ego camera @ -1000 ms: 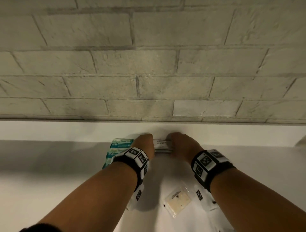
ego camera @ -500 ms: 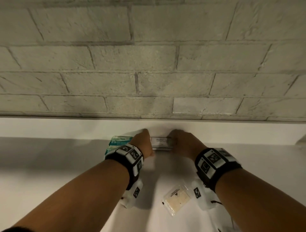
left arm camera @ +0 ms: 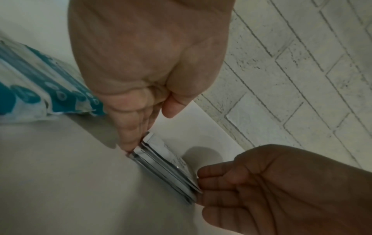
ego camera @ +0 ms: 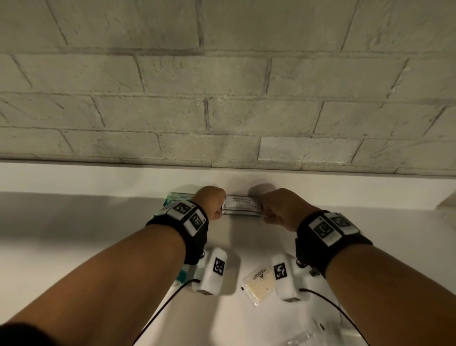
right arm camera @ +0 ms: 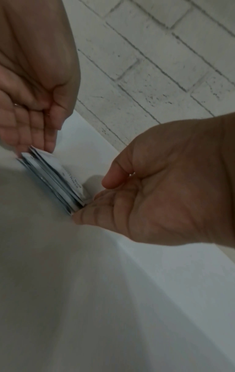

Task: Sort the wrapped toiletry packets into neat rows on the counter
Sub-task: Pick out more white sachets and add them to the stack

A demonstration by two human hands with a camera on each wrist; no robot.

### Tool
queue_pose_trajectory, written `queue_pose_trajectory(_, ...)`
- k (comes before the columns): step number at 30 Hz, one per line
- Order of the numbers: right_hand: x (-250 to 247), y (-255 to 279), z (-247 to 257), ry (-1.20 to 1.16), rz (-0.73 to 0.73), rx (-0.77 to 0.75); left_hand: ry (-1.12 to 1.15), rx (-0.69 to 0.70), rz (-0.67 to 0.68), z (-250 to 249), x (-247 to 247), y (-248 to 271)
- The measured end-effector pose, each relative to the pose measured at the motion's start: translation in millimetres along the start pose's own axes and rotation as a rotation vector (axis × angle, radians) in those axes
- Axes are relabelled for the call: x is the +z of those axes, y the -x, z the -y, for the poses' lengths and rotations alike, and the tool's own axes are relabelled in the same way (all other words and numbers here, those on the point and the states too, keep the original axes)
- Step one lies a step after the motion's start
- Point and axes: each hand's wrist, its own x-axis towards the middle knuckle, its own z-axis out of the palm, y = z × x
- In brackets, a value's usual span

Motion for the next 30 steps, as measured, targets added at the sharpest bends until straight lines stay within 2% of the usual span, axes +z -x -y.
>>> queue_pose_trajectory(4,-9.0,21.4,0.0,0.133,0.008,0.001,-0.09,0.005,0.001,-0.7,-3.5,17.2)
queue_pose_trajectory(6,-15.8,45.5,-0.5,0.291,0.039,-0.011,-0.166,0.053,-0.015,-3.3,-6.1,38.0)
queue_pose_trajectory(9,-31.4,84.4,-6.1,0.61,0.074,-0.128,-0.356,0.158,-0.056,-4.7,-6.8,75.7)
queue_pose_trajectory(14,-47.3,165.2,-30.2,0.979,0.154,-0.197,-0.431,0.243,0.194,17.1,9.0,165.4)
queue_pose_trajectory(16,-53.4,200.4,-46.2,0.959,0.167,-0.188,-0.535,0.289,0.267,32.5,15.4,200.5)
queue_pose_trajectory(19,-63.3,244.8,-76.3,0.973,0.124,-0.178,-0.807,0.415,0.291,52.9,25.9,237.9)
queue_pose_trajectory(24,-72.1,304.5,-129.7,1.091,0.079,-0.117,-0.956,0.522,0.411,89.9,47.5,277.5)
queue_pose_trajectory(27,-68.6,327.7,-157.2,1.137,0.179,-0.016,-1.017,0.558,0.498,106.4,59.3,290.2)
queue_pose_trajectory(30,-52.8,339.2,-176.8,1.115,0.259,0.033,-1.097,0.565,0.477,115.2,65.0,292.6)
